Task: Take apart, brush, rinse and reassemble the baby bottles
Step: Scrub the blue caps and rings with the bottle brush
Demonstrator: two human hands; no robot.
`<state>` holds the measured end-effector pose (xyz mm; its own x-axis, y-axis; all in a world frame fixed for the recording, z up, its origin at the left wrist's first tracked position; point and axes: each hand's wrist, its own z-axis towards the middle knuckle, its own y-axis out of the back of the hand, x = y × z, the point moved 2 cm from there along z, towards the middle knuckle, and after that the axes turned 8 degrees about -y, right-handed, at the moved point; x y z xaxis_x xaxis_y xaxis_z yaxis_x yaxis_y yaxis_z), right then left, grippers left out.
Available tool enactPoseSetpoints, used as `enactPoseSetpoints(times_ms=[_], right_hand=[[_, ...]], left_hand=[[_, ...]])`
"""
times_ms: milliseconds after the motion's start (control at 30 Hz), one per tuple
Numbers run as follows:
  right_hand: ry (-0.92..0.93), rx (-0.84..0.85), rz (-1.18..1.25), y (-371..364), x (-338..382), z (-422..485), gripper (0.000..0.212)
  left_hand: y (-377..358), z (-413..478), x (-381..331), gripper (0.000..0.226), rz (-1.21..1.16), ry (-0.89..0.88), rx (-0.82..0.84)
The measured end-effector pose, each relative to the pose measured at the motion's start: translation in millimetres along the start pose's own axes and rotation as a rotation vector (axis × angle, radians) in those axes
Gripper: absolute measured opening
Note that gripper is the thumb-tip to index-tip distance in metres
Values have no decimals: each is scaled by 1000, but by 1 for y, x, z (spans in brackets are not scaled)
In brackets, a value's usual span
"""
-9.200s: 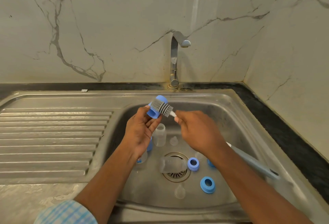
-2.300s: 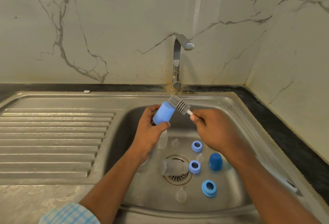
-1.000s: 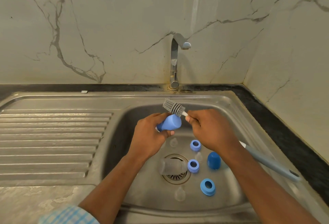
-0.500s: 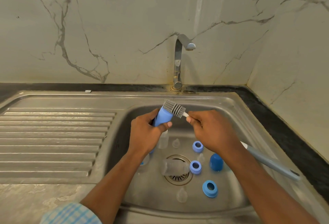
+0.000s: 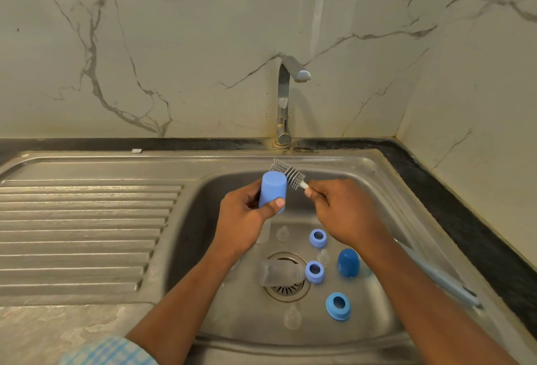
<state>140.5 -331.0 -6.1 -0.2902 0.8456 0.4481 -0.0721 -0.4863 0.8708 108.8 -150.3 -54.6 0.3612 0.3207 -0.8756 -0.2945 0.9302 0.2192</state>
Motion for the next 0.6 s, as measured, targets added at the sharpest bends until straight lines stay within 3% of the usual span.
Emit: enactPoseSetpoints(times_ms=[200, 433, 600], right_hand=[[32, 9, 51, -2, 5, -3, 32], [-3, 55, 28, -5, -1, -2, 30], [-97, 107, 51, -7, -15, 5, 36]], left_hand=[[14, 6, 14, 10, -44, 137, -196], [11, 7, 21, 41, -90, 205, -86], [19, 8, 22, 35, 83, 199, -29]])
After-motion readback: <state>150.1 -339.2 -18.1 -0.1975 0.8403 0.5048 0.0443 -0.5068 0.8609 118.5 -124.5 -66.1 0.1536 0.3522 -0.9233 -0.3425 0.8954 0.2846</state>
